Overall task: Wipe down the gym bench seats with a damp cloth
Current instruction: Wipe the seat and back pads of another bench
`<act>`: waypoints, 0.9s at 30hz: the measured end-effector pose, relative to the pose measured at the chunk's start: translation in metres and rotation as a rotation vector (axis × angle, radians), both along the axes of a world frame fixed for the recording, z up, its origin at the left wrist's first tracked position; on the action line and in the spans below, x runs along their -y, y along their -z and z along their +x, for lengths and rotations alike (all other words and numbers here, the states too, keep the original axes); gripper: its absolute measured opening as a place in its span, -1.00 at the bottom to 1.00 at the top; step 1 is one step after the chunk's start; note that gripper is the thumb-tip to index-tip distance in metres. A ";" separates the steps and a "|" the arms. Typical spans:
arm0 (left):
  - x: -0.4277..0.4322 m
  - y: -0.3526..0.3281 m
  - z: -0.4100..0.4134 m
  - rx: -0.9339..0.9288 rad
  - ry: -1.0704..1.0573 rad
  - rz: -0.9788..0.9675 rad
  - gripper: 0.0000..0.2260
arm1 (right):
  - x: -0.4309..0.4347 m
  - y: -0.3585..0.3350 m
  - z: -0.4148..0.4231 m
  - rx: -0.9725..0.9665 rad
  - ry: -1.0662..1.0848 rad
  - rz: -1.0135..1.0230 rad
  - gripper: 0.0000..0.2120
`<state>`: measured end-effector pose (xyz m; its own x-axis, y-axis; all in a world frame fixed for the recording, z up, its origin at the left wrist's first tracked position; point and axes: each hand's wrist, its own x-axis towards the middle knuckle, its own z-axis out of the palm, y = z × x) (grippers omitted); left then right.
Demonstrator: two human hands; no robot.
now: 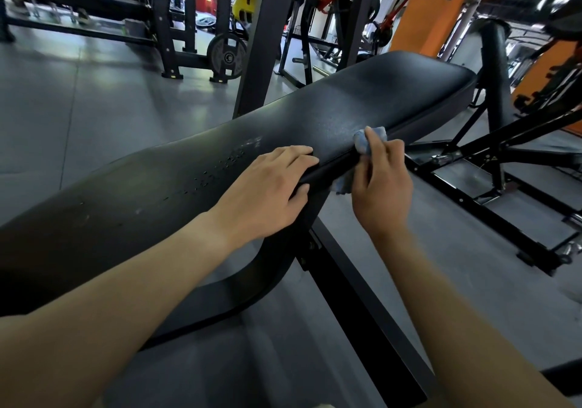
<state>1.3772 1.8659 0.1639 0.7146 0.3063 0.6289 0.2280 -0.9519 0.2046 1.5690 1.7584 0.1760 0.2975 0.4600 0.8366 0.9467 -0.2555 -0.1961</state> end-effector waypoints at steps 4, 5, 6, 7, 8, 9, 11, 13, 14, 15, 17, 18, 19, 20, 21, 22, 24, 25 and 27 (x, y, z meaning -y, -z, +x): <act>-0.002 -0.001 -0.007 -0.009 -0.057 0.039 -0.64 | -0.009 0.005 -0.019 -0.158 0.027 0.078 -0.58; -0.002 -0.001 -0.010 -0.016 -0.080 0.048 -0.65 | -0.011 0.009 -0.027 -0.166 0.020 0.078 -0.58; -0.002 -0.001 -0.013 -0.023 -0.104 0.055 -0.65 | -0.012 0.014 -0.036 -0.145 0.003 0.059 -0.57; -0.002 -0.001 -0.016 -0.030 -0.130 0.059 -0.65 | -0.013 0.021 -0.046 -0.113 -0.028 0.026 -0.56; -0.001 -0.001 -0.020 -0.040 -0.155 0.060 -0.64 | -0.012 0.027 -0.055 -0.085 -0.068 -0.013 -0.55; -0.001 0.000 -0.024 -0.054 -0.178 0.063 -0.63 | -0.011 0.033 -0.064 -0.058 -0.107 -0.051 -0.54; -0.001 0.000 -0.032 -0.082 -0.216 0.078 -0.63 | -0.009 0.038 -0.075 0.037 -0.165 -0.119 -0.54; -0.002 -0.001 -0.039 -0.109 -0.242 0.080 -0.61 | -0.008 0.032 -0.071 0.182 -0.175 -0.177 -0.56; -0.002 -0.001 -0.042 -0.123 -0.247 0.077 -0.60 | -0.009 0.027 -0.064 0.232 -0.155 -0.187 -0.58; -0.003 -0.002 -0.046 -0.137 -0.245 0.077 -0.59 | -0.010 0.020 -0.056 0.241 -0.115 -0.175 -0.60; -0.004 -0.003 -0.048 -0.164 -0.215 0.092 -0.57 | -0.012 0.006 -0.036 0.110 0.007 -0.079 -0.64; -0.005 -0.003 -0.050 -0.175 -0.200 0.096 -0.56 | -0.013 -0.001 -0.028 0.019 0.047 -0.027 -0.66; -0.006 -0.003 -0.051 -0.182 -0.186 0.095 -0.56 | -0.015 -0.006 -0.023 -0.047 0.065 0.009 -0.67; -0.007 -0.004 -0.052 -0.184 -0.172 0.088 -0.55 | -0.016 -0.008 -0.021 -0.082 0.065 0.028 -0.67; -0.008 -0.003 -0.054 -0.185 -0.158 0.077 -0.55 | -0.017 -0.008 -0.022 -0.100 0.056 0.037 -0.65; -0.010 -0.003 -0.055 -0.181 -0.147 0.066 -0.54 | -0.019 -0.006 -0.025 -0.120 0.045 0.047 -0.64; -0.011 0.000 -0.058 -0.169 -0.129 0.049 -0.53 | -0.023 -0.001 -0.037 -0.145 0.043 0.061 -0.62; -0.011 0.002 -0.059 -0.163 -0.121 0.040 -0.53 | -0.024 0.003 -0.043 -0.130 0.041 0.055 -0.62; -0.010 0.006 -0.060 -0.156 -0.114 0.029 -0.51 | -0.024 0.012 -0.058 -0.059 0.003 0.013 -0.62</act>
<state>1.3170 1.8762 0.1580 0.7661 0.3742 0.5226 0.3613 -0.9232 0.1313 1.5108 1.7825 0.1637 0.3476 0.4483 0.8235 0.9327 -0.2557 -0.2545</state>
